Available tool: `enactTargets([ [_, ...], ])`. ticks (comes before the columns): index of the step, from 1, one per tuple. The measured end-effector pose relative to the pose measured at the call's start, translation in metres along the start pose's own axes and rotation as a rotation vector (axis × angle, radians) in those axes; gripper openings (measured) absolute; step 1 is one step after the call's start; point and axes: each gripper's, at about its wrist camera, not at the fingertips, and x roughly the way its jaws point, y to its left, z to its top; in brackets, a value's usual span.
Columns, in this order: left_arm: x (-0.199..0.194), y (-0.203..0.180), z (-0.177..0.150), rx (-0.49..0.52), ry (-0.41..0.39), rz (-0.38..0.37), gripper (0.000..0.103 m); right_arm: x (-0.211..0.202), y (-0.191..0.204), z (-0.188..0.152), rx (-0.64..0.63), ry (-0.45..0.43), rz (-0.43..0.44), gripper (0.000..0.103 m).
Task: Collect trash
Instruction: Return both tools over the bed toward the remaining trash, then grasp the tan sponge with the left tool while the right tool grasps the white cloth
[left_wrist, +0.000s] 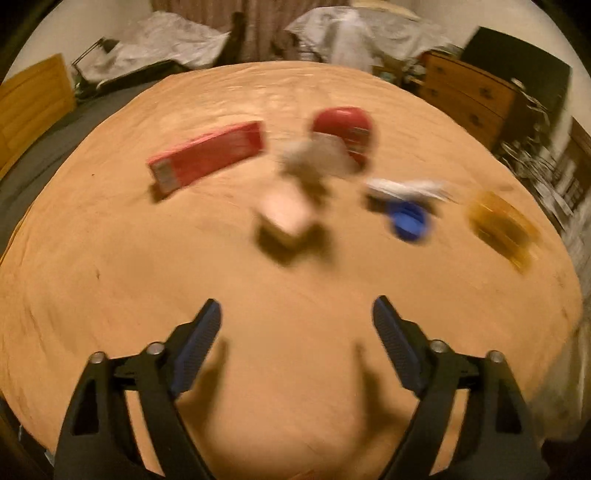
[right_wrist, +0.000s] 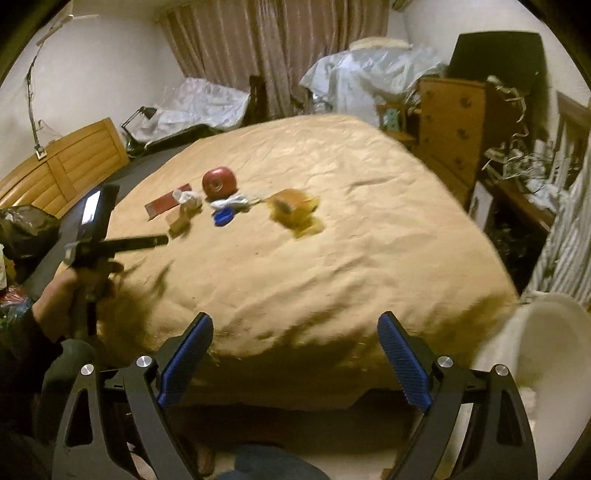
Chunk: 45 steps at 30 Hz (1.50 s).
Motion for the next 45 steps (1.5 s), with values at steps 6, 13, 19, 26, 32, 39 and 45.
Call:
enactTargets([
  [6, 0.026, 0.011, 0.033, 0.049, -0.046, -0.011, 0.091, 0.056, 0.016, 0.014, -0.005, 0.064, 0.047, 0.091],
  [13, 0.052, 0.011, 0.049, 0.1, -0.011, -0.082, 0.061, 0.108, 0.046, 0.037, -0.036, 0.099, 0.077, 0.091],
  [19, 0.036, 0.017, 0.033, 0.08, -0.013, -0.105, 0.046, 0.145, 0.08, 0.067, -0.082, 0.096, 0.132, 0.091],
  [26, -0.001, 0.066, 0.004, 0.0, 0.002, -0.1, 0.046, 0.192, 0.125, 0.098, -0.111, 0.11, 0.238, 0.091],
  [32, -0.019, 0.099, -0.02, -0.071, -0.03, -0.042, 0.046, 0.256, 0.176, 0.134, -0.035, 0.159, 0.358, 0.084],
  [39, -0.011, 0.109, -0.03, -0.122, -0.008, -0.053, 0.046, 0.335, 0.233, 0.169, -0.031, 0.219, 0.287, 0.077],
  [45, -0.006, 0.113, -0.031, -0.136, -0.01, -0.062, 0.047, 0.362, 0.25, 0.168, -0.114, 0.225, 0.187, 0.059],
])
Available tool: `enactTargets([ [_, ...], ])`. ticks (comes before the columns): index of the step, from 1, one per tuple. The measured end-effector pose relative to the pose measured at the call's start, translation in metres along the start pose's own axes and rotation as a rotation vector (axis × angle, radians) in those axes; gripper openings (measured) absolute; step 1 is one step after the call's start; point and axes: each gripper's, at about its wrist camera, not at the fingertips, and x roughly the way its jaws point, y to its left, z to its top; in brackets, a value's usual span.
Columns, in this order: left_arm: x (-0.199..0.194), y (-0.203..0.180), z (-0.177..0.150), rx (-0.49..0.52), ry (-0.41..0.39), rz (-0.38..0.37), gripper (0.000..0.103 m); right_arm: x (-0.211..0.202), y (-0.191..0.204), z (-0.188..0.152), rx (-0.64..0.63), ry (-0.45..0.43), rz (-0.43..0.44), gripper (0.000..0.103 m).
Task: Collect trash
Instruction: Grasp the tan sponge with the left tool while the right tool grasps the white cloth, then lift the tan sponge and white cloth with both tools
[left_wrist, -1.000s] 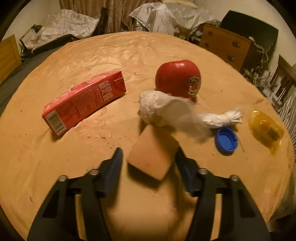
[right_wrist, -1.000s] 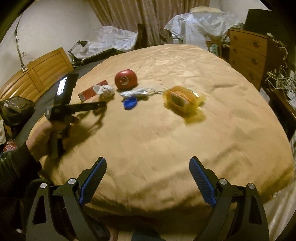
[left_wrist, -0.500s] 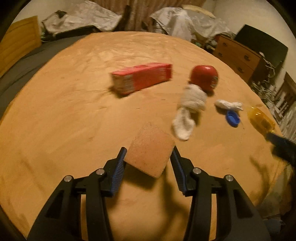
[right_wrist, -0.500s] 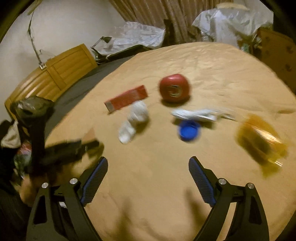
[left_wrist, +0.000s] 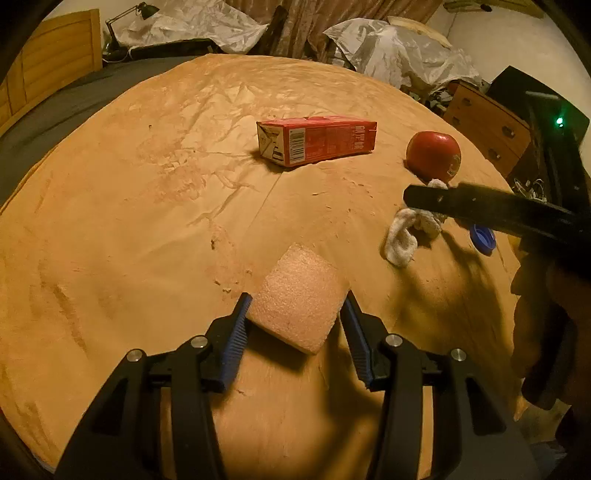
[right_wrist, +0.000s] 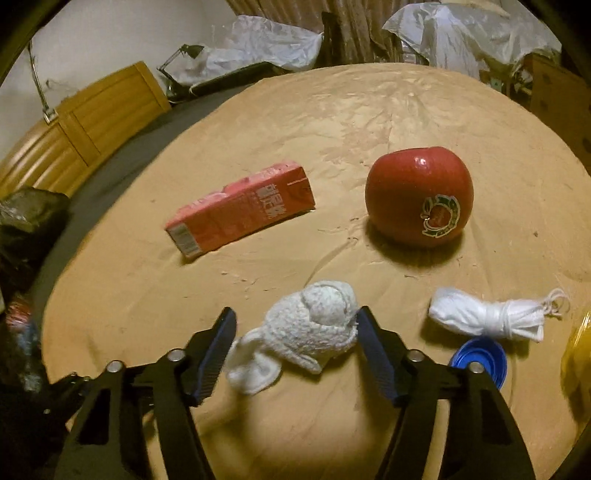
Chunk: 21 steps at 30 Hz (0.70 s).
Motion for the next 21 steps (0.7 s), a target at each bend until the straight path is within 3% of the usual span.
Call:
enactTargets([
  [4, 0.003, -0.004, -0.001, 0.014, -0.016, 0.021, 0.048, 0.005, -0.005, -0.008, -0.001, -0.011, -0.024, 0.046],
  [8, 0.0, -0.009, -0.004, 0.032, -0.024, 0.048, 0.047, -0.014, -0.004, -0.021, -0.031, -0.059, -0.035, 0.044],
  [14, -0.021, -0.024, -0.009, 0.048, -0.057, 0.048, 0.047, -0.083, -0.006, -0.066, -0.082, -0.159, -0.069, 0.044],
  [21, -0.066, -0.071, -0.016, 0.125, -0.129, -0.003, 0.047, -0.174, -0.02, -0.128, -0.096, -0.267, -0.138, 0.044],
])
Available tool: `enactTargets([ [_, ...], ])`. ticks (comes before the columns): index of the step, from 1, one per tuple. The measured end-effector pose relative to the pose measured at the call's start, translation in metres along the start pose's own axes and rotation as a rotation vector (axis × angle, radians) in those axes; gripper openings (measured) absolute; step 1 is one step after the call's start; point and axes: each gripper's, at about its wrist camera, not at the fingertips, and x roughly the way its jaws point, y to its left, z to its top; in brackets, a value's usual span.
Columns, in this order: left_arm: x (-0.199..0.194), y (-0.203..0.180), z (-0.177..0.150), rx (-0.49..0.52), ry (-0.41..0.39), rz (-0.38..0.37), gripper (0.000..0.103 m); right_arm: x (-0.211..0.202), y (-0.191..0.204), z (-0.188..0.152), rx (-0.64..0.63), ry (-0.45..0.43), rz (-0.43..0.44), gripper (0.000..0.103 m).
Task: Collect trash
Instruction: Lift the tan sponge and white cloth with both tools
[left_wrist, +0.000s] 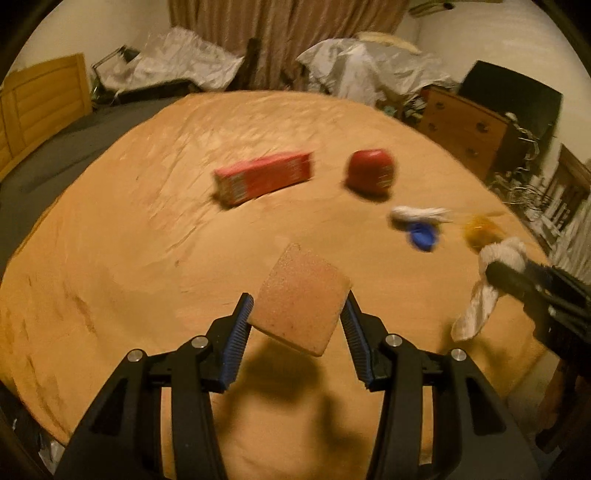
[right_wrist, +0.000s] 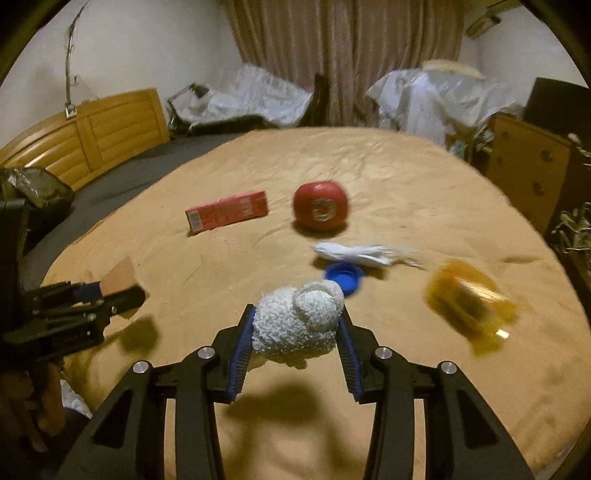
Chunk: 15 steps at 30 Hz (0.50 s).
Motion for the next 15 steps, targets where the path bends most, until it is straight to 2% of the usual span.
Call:
enactTargets([
  [9, -0.067, -0.077, 0.006, 0.114, -0.157, -0.047, 0.047, -0.111, -0.019, -0.02, 0.027, -0.157, -0.066, 0.044],
  [15, -0.106, -0.102, 0.005, 0.124, -0.254, -0.022, 0.047, -0.162, -0.016, -0.016, 0.033, -0.254, -0.061, 0.045],
])
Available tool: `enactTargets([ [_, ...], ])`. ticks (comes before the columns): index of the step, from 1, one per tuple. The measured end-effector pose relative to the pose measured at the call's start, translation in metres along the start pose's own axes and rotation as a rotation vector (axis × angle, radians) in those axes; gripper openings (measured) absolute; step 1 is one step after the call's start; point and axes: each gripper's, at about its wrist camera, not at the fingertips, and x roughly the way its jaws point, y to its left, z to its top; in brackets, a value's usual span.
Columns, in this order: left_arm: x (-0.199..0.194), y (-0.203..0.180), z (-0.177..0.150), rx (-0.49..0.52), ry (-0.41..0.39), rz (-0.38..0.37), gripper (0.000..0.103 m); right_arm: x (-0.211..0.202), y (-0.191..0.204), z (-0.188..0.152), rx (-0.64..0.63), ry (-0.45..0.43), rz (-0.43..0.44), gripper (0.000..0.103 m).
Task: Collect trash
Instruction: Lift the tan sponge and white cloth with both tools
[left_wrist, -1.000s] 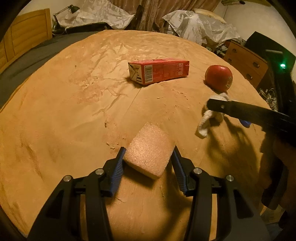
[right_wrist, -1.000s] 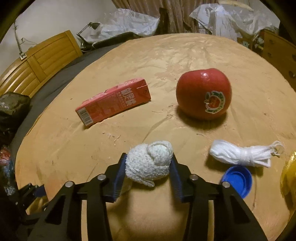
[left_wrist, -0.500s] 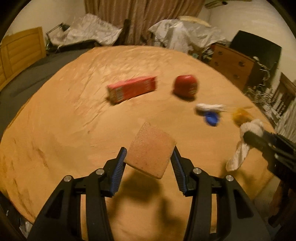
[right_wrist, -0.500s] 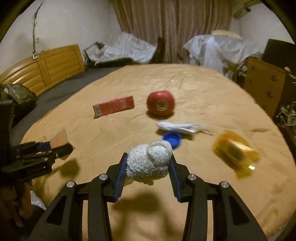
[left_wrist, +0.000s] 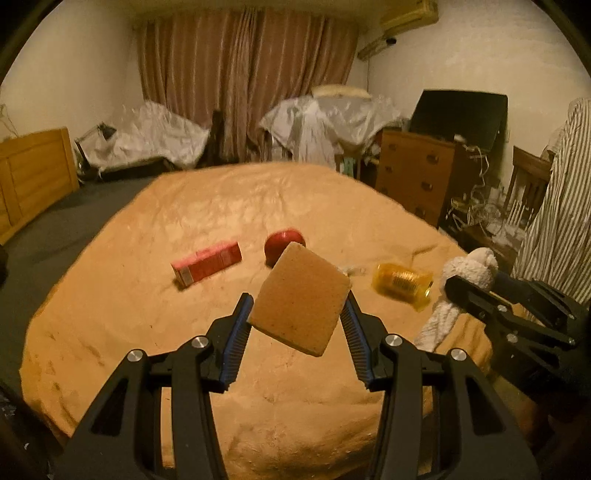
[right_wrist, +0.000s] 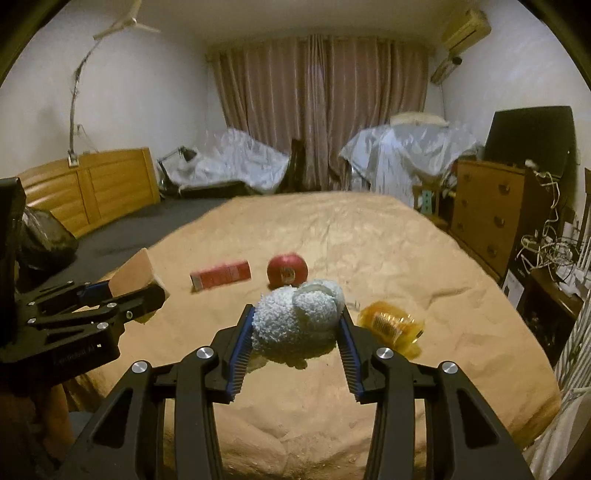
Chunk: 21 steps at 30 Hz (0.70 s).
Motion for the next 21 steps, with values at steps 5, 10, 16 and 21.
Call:
enactTargets([
  [5, -0.025, -0.011, 0.008, 0.022, -0.063, 0.036, 0.047, -0.032, -0.002, 0.003, -0.001, -0.05, 0.0, 0.045],
  [10, -0.031, -0.015, 0.007, 0.026, -0.065, 0.05, 0.047, -0.056, -0.009, 0.001, 0.029, -0.079, -0.011, 0.045],
  [16, -0.035, -0.021, 0.006, 0.022, -0.06, 0.055, 0.047, -0.075, -0.01, -0.003, 0.031, -0.08, -0.022, 0.045],
  [21, -0.036, -0.021, 0.007, 0.023, -0.064, 0.056, 0.047, -0.075, -0.008, -0.002, 0.031, -0.08, -0.022, 0.045],
])
